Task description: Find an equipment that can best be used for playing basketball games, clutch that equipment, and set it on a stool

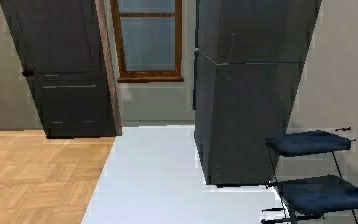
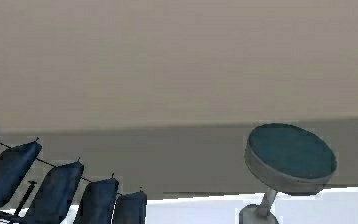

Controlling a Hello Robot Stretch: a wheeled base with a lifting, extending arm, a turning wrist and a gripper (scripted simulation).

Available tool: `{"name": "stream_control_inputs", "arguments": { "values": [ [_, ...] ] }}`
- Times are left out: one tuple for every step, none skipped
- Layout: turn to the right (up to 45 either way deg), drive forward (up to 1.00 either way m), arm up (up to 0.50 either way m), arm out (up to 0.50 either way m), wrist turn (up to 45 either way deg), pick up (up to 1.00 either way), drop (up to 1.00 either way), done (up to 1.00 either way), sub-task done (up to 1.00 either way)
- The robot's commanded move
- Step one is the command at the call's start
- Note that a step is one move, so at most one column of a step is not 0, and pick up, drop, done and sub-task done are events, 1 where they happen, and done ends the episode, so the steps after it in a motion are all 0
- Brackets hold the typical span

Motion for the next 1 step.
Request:
{"name": "stream_control_inputs", "arguments": {
  "values": [
    [0.0, 0.90, 0.00, 0.00, 0.0, 0.00, 0.00, 0.00, 0.00]
  ]
}}
